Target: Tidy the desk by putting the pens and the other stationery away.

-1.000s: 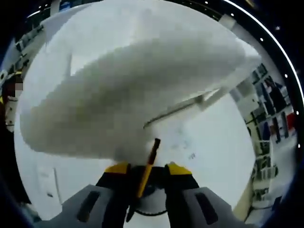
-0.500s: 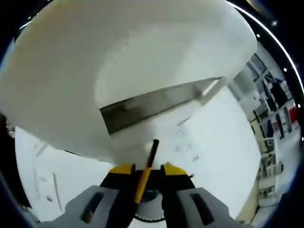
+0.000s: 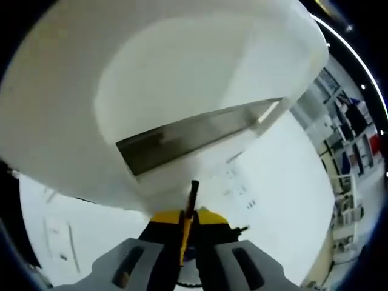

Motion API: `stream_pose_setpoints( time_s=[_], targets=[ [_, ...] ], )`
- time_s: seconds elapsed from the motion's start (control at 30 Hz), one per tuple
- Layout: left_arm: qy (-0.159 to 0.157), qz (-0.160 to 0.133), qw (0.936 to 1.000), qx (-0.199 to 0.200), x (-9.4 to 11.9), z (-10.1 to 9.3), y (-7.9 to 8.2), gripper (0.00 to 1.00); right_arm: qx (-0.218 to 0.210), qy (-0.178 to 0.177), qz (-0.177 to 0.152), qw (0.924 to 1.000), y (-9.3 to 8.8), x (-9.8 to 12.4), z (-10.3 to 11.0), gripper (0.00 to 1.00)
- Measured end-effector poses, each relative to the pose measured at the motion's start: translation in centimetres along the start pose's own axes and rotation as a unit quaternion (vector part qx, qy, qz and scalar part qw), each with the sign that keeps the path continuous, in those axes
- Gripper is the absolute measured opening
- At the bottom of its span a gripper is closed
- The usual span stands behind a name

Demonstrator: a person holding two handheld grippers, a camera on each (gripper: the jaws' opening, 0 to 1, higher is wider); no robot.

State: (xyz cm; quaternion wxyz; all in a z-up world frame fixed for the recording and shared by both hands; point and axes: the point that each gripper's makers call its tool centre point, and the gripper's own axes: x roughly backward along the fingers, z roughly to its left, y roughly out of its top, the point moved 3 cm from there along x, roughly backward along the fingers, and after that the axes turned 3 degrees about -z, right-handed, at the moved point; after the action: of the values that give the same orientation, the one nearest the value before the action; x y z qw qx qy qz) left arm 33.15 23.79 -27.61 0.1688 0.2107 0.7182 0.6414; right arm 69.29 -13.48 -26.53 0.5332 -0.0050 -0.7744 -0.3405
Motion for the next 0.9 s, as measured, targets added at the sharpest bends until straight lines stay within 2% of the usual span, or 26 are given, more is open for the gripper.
stream_pose_setpoints(
  time_s=[0.4, 0.9],
  targets=[
    [0.000, 0.000, 1.0000, -0.002, 0.0, -0.2, 0.1, 0.86, -0.011, -0.006, -0.013, 0.9998, 0.2, 0.9, -1.4, 0.04],
    [-0.015, -0.003, 0.9999, -0.008, -0.4, -1.1, 0.5, 0.86, -0.048, -0.047, -0.069, 0.9954, -0.4, 5.6, -3.6, 0.03]
  ],
)
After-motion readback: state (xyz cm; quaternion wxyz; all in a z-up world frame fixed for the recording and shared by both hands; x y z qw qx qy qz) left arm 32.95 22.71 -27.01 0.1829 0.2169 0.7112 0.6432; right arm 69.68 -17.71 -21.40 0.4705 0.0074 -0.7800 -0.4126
